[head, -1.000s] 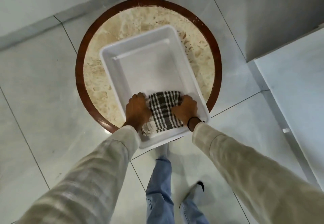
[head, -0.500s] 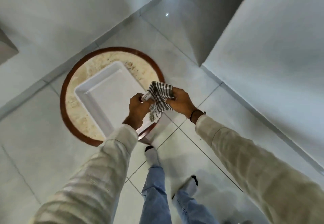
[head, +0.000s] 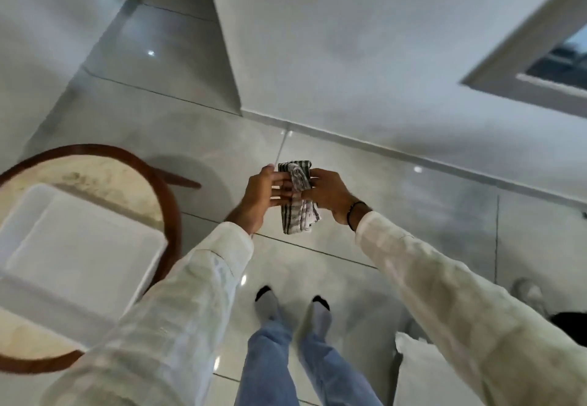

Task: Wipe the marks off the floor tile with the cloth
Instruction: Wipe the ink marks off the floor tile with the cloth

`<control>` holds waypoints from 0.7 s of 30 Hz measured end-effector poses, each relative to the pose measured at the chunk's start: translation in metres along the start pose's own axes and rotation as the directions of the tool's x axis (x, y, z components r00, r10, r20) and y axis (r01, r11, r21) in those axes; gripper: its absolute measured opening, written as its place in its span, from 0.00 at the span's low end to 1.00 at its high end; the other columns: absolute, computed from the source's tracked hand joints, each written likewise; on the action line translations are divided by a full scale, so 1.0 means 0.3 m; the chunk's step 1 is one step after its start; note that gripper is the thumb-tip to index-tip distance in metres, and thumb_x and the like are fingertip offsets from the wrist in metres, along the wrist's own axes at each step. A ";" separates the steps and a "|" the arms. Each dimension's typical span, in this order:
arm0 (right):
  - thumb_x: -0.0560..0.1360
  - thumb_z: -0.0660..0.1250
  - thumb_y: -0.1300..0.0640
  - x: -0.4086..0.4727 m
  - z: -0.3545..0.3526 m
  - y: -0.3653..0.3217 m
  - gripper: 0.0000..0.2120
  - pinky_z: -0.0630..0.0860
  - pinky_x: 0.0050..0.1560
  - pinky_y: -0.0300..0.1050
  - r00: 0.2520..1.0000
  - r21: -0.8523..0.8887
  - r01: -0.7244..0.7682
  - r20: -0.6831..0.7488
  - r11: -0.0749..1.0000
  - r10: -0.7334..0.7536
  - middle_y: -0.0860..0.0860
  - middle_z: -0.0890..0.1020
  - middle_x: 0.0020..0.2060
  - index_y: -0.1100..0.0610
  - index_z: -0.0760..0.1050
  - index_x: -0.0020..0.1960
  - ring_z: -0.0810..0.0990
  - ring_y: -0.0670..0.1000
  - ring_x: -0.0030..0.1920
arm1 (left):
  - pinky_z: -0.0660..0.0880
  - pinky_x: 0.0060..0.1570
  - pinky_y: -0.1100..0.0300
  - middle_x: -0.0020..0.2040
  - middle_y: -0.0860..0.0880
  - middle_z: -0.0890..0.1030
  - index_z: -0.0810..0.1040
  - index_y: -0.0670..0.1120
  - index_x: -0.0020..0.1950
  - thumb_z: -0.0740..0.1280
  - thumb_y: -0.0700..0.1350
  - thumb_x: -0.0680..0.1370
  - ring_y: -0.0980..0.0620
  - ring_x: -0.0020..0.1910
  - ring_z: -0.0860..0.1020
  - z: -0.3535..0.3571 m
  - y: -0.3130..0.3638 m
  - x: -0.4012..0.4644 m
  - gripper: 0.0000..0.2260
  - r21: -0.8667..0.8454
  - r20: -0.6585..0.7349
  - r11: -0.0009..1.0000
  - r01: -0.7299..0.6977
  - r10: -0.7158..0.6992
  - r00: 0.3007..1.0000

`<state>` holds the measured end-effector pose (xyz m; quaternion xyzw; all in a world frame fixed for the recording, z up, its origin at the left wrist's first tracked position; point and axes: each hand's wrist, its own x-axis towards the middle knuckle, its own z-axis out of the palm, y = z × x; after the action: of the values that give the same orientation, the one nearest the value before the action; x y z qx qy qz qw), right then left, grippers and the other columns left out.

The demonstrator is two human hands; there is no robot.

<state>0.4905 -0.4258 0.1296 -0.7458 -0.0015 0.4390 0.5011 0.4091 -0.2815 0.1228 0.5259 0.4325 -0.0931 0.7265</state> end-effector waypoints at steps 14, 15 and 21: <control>0.77 0.66 0.58 0.841 -0.168 1.060 0.13 0.79 0.53 0.51 0.898 -0.391 -0.110 -0.433 0.914 -0.078 0.57 0.87 0.54 0.54 0.81 0.61 0.83 0.64 0.55 | 0.57 0.85 0.40 0.89 0.45 0.55 0.58 0.44 0.87 0.52 0.51 0.89 0.41 0.88 0.55 -0.044 -0.867 0.976 0.26 0.964 0.204 0.110 -0.240 0.269 0.941; 0.78 0.65 0.56 0.922 -0.157 1.155 0.12 0.78 0.50 0.50 0.891 -0.466 -0.119 -0.439 0.877 -0.112 0.58 0.87 0.53 0.53 0.81 0.60 0.82 0.65 0.54 | 0.56 0.85 0.39 0.90 0.46 0.53 0.56 0.44 0.87 0.52 0.51 0.89 0.41 0.89 0.53 -0.061 -0.967 1.071 0.27 0.969 0.210 0.068 -0.237 0.275 0.938; 0.71 0.62 0.68 1.300 -0.114 1.593 0.27 0.75 0.54 0.56 0.898 -0.809 -0.127 -0.340 0.574 -0.280 0.56 0.84 0.59 0.54 0.76 0.69 0.79 0.66 0.56 | 0.50 0.86 0.37 0.90 0.46 0.44 0.48 0.44 0.89 0.51 0.50 0.88 0.41 0.90 0.46 -0.149 -1.444 1.535 0.30 0.970 0.243 -0.080 -0.230 0.328 0.913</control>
<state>0.5436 -0.5167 -0.4791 -0.9681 -0.1250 0.1887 0.1075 0.4101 -0.2825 -0.5111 0.9610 0.1442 -0.2002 0.1251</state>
